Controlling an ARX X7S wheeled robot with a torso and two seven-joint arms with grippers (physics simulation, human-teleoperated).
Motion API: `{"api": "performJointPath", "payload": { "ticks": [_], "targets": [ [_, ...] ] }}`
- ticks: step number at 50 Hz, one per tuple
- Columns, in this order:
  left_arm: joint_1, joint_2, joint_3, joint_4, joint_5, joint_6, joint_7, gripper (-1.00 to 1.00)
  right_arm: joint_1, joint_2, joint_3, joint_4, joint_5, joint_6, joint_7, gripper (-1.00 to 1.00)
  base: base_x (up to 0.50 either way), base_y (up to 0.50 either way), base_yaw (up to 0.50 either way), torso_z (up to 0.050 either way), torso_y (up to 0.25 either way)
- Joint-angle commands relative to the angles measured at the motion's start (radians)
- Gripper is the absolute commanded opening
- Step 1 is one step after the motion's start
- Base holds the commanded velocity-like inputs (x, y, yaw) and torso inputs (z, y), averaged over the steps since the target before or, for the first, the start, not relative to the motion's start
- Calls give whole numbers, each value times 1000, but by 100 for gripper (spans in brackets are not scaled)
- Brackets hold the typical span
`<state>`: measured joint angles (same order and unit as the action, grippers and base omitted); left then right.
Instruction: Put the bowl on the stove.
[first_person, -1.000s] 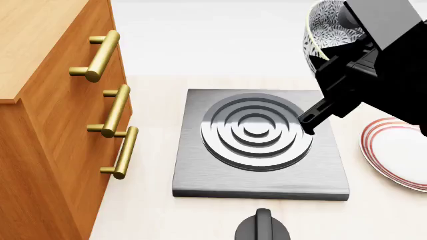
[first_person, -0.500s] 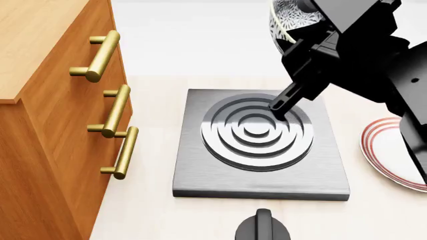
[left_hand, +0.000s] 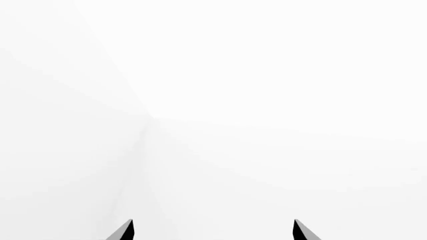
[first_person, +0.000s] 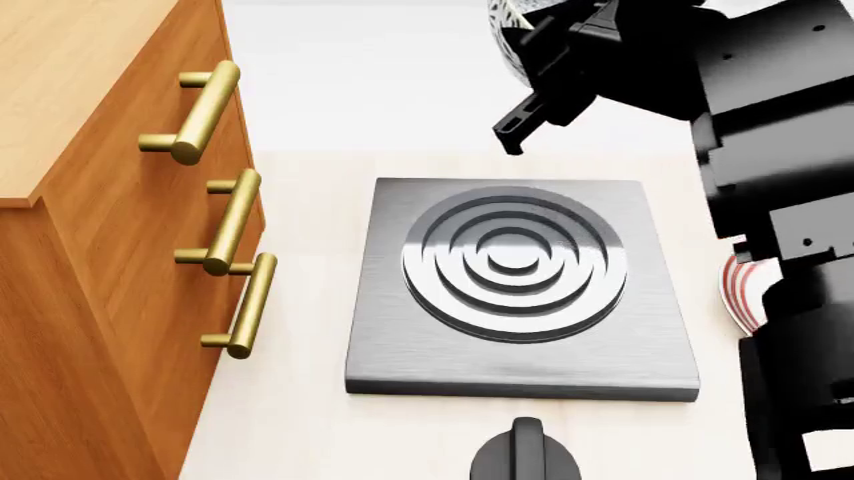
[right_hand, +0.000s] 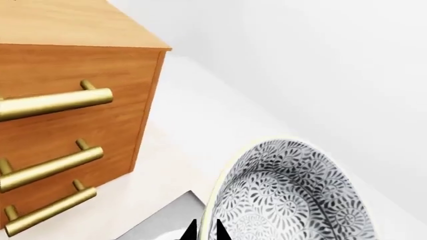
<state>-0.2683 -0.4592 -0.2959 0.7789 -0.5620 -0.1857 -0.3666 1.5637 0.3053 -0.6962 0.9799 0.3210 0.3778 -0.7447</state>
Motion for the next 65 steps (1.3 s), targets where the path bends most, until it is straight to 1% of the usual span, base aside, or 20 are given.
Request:
{"api": "performJointPath", "payload": {
  "ticks": [1,4,9,23,65],
  "targets": [
    [2,1,9,-4,3,5,1,100,48,-145,146,329,-157,-152,-79,-100,0,0,0,0,0],
    [3,2,11,-5,3,6,1,100,35,-157,219,329,-210,-128,-83,-100,0,0,0,0,0],
    [2,3,14,-6,3,7,0,100,23,-170,300,329,-272,-98,-71,-100,0,0,0,0,0],
    [1,1,23,-10,3,9,0,100,-4,-187,402,329,-311,-26,-7,-100,0,0,0,0,1],
    [11,0,23,-21,11,13,-21,100,-8,-188,407,329,-315,-20,-4,-100,0,0,0,0,-6]
  ]
}}
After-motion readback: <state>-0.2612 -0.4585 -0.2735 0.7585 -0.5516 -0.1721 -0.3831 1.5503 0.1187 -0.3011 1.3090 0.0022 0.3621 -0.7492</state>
